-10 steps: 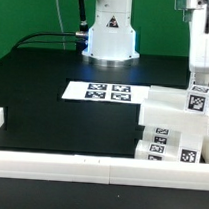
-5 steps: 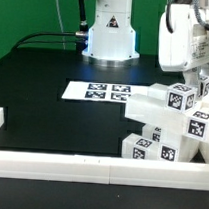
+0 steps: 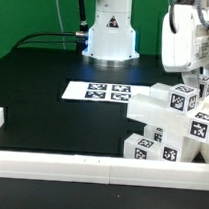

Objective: Assemble chair

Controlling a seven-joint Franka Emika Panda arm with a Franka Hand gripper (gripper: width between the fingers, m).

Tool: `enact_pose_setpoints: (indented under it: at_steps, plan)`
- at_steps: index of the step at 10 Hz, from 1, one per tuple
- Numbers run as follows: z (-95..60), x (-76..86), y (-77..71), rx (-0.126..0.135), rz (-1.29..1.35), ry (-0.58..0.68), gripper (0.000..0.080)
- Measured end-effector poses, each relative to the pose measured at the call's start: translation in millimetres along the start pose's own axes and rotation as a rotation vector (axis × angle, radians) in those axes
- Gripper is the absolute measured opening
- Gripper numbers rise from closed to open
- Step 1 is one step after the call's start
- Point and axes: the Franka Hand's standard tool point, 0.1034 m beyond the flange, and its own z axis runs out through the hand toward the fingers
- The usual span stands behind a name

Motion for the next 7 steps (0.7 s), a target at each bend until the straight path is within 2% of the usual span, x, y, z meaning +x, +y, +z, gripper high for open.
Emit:
enact_pose_setpoints:
  at_steps: [1,2,4,7]
  plan:
    - [-5.2,-2.3,-1.6,0.005,-0.021,-0.009,0.0612]
    - [-13.5,-4.6,-2.1,0.012,-0.027,-0.023,0.0638]
    - [-36.1,-12.4,-5.3,0.027,-0.056,-0.061,0.0648]
    - [-34.6,-9.9,-4.2,0.030,-0.068,-0.057,0.0648]
